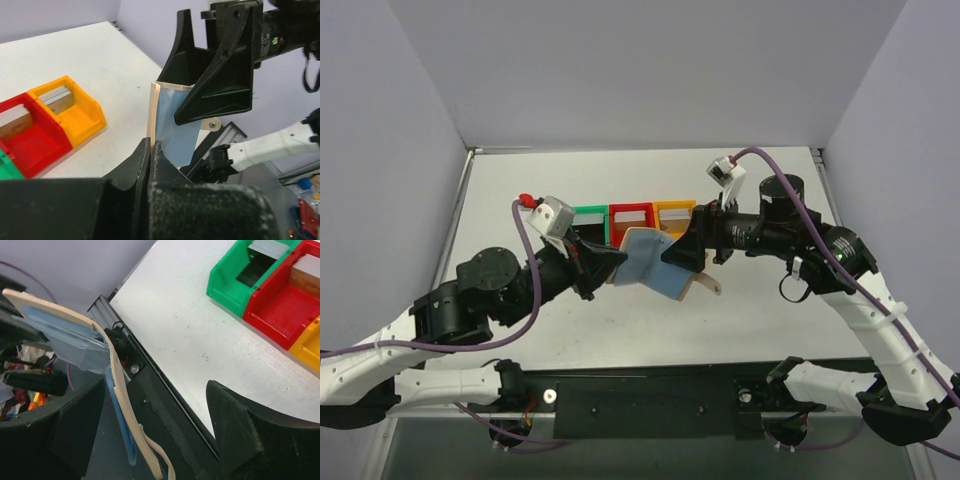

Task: Take the credit cards out of the card holder
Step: Remove the credit card from the card holder.

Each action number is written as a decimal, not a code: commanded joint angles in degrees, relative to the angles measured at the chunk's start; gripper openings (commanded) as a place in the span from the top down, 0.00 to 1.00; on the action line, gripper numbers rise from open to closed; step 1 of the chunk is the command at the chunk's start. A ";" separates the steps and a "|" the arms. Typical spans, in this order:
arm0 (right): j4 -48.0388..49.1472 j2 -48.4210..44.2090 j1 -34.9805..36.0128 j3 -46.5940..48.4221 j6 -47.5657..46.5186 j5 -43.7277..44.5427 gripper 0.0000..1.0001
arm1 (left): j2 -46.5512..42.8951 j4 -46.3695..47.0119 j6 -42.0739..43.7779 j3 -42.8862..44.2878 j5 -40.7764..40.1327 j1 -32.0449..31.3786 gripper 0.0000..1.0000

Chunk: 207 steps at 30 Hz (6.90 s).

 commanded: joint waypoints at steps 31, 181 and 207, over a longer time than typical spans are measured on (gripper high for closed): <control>6.97 -0.18 -0.82 0.14 1.36 -20.79 0.76 | -9.10 19.95 -8.71 -11.15 18.50 8.83 1.00; 17.85 -3.52 6.82 0.06 11.81 -11.64 0.63 | -9.54 35.67 -18.02 -20.20 21.74 11.73 1.00; 26.30 -2.03 6.82 -3.81 18.76 -11.38 0.44 | -13.50 46.05 -22.95 -28.20 20.08 13.05 1.00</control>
